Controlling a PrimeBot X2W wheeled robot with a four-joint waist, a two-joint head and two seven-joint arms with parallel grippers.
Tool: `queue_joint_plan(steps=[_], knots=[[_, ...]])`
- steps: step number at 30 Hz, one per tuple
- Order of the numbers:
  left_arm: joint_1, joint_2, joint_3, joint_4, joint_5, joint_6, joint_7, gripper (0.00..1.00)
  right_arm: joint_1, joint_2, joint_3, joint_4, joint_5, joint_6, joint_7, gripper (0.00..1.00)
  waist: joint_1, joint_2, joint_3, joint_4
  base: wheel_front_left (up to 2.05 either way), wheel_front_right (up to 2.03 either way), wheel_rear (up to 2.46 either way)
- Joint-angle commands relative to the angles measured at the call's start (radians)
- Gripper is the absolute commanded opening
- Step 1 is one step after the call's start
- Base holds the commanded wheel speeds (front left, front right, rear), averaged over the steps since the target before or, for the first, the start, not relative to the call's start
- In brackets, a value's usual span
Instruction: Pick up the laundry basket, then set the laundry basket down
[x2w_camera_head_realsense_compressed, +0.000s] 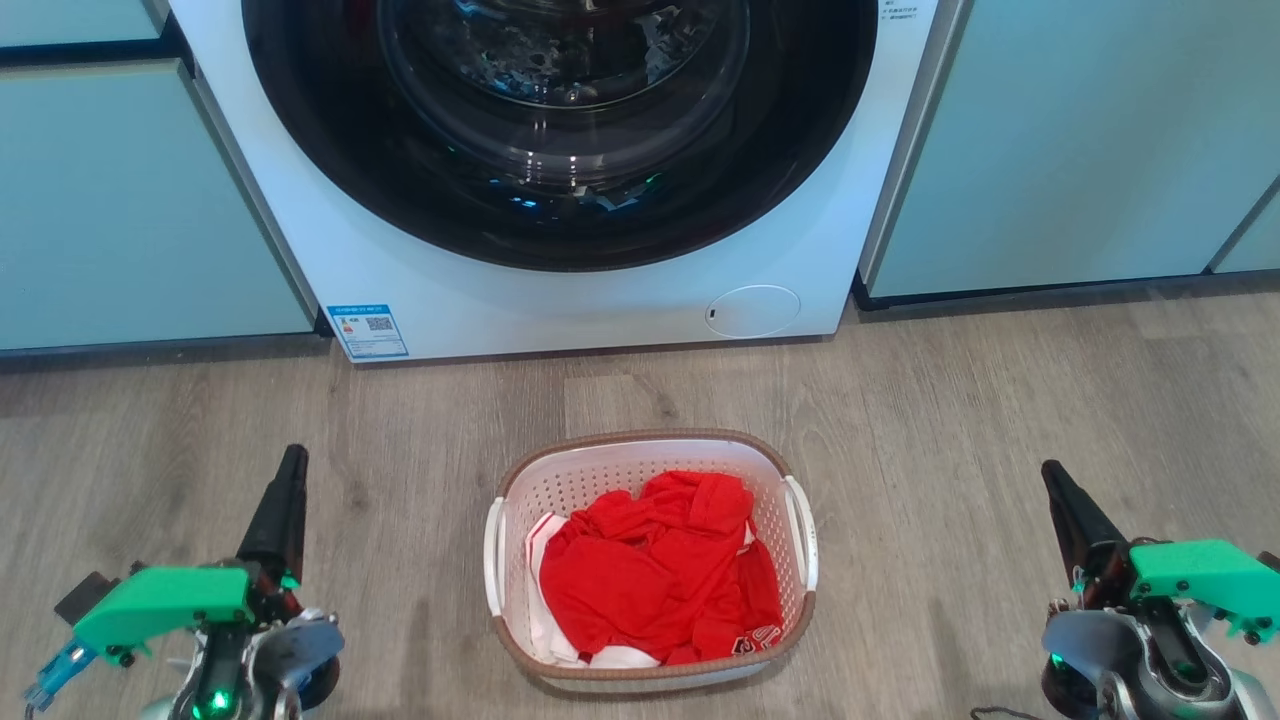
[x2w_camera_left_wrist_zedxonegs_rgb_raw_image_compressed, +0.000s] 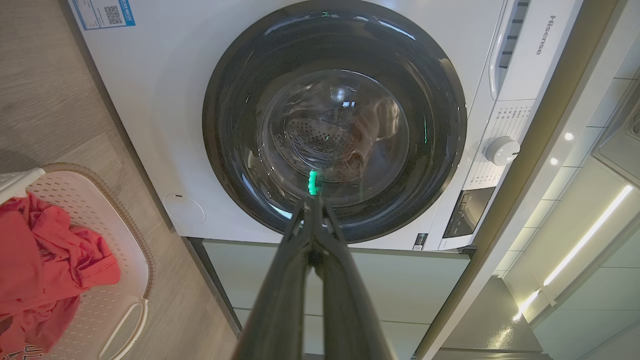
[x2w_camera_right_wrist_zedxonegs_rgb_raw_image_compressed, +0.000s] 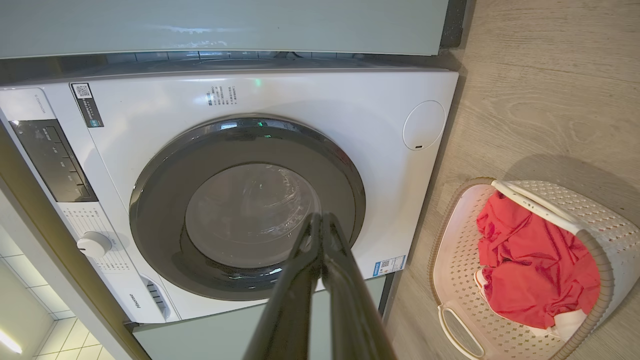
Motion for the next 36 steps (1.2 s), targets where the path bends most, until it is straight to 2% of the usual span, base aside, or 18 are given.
queue_joint_plan(steps=[1,36], knots=[[-0.055,0.013,0.036,-0.03,0.003,-0.007,0.003,0.0,-0.047,-0.007,0.018,-0.031,-0.01,0.006,0.007,0.0,0.0,0.0,0.0,0.0,0.0,0.0,0.0],[-0.055,0.013,0.036,-0.03,0.003,-0.007,0.003,0.0,-0.047,-0.007,0.018,-0.031,-0.01,0.006,0.007,0.0,0.0,0.0,0.0,0.0,0.0,0.0,0.0]])
